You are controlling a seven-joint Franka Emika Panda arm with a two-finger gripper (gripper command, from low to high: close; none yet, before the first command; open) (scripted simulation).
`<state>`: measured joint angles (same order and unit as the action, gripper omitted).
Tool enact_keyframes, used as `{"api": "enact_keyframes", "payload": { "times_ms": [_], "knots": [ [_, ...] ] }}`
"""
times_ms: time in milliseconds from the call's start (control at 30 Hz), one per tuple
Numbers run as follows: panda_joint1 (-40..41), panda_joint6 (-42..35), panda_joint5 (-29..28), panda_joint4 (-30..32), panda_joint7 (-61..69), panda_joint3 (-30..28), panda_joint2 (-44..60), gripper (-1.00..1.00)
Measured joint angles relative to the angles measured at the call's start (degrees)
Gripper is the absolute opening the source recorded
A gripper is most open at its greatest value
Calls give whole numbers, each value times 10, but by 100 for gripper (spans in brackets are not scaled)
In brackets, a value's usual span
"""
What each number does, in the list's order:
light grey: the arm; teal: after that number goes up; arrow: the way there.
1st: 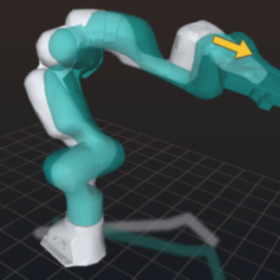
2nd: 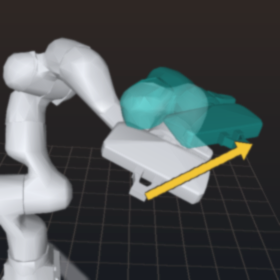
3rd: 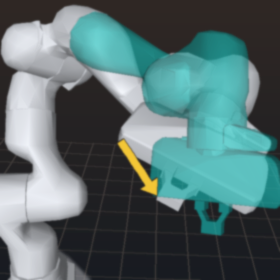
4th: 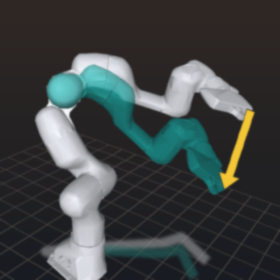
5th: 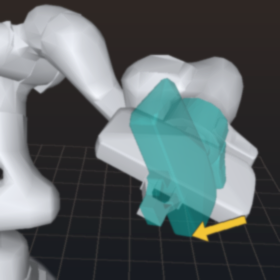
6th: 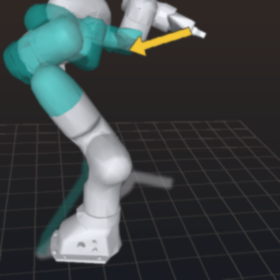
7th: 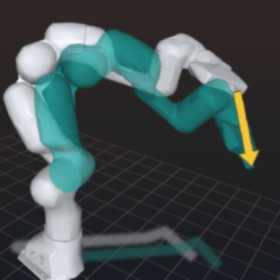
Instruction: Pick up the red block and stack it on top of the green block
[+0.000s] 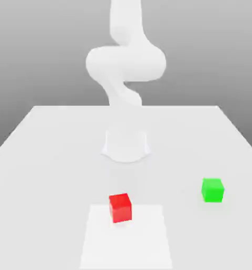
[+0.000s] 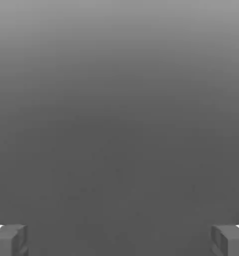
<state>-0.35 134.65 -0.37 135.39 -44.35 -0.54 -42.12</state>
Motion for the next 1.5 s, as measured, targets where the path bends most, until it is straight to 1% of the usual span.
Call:
{"api": "enact_keyframes", "payload": {
  "times_ms": [400, 567, 667, 800, 833, 1067, 1300, 1367, 1500],
  "knots": [
    [-18, 165, -16, 204, 91, -37, 220, 0],
    [-25, 255, -13, 294, 142, -51, 344, 0],
    [-26, 324, 10, 303, 168, -46, 431, 0],
    [-5, 397, 41, 293, 192, -18, 517, 0],
    [0, 407, 43, 292, 194, -13, 529, -100],
    [2, 405, 40, 292, 191, -12, 528, -100],
    [0, 292, 0, 311, 163, -25, 395, -100],
    [-18, 268, 5, 311, 136, -4, 370, -100],
    [-84, 239, 32, 304, 44, 67, 347, -100]
  ]
}}
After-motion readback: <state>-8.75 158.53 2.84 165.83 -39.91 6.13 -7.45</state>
